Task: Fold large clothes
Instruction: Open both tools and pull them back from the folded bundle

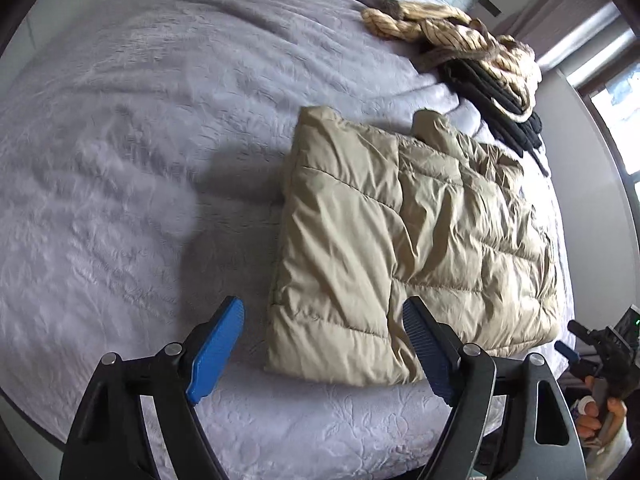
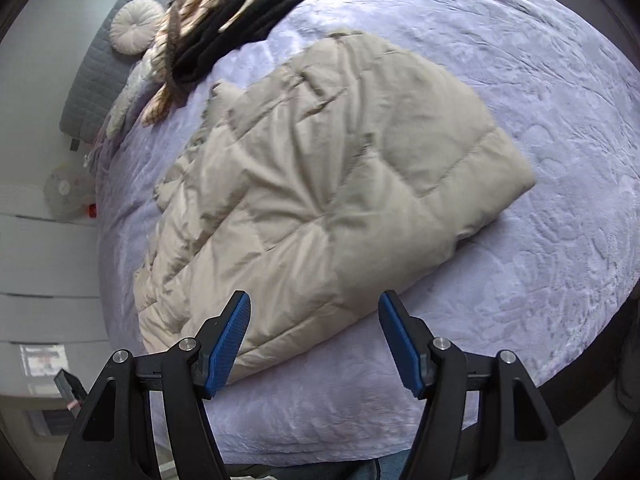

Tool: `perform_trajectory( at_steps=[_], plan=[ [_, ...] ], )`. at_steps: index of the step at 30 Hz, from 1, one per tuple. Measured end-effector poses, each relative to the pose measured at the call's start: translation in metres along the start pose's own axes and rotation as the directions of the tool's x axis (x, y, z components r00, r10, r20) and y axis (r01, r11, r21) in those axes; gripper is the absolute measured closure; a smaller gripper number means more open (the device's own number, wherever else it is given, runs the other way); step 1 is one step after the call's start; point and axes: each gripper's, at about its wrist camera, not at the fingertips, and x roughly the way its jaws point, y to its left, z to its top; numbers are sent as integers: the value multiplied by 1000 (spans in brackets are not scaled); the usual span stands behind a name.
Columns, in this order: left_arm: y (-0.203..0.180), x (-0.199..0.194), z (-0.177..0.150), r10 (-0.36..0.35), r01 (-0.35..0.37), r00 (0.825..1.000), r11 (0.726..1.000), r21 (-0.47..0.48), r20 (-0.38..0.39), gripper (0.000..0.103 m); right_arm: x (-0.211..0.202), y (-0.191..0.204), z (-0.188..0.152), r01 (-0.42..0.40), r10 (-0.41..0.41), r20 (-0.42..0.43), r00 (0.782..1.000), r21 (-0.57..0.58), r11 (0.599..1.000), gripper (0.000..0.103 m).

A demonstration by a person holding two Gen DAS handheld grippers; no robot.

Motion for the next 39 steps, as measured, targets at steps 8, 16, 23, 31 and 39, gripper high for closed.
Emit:
perform_trajectory(
  at_steps=[8,16,23,31,39],
  plan=[
    [-13,24,0,-5,8,999,999,53,-51,20,26,47,-26,-2,-4,-48,999,-116,993,21],
    [-15,31,1,17,-11,998,996,83,-65,0,52,81,-44,64,-89,-103,991,-224,973,16],
    [-17,31,5,77,-73,996,994,84,-39,0,62,90,-41,91,-119,-86,989,-280,956,15],
    [-6,51,11,113,-106,989,992,67,-99,0,64,100,-40,186,-245,-90,965,-422,887,15],
    [34,61,35,-46,45,994,999,-10,-101,0,62,84,-33,155,-214,-132,968,-355,922,15]
  ],
)
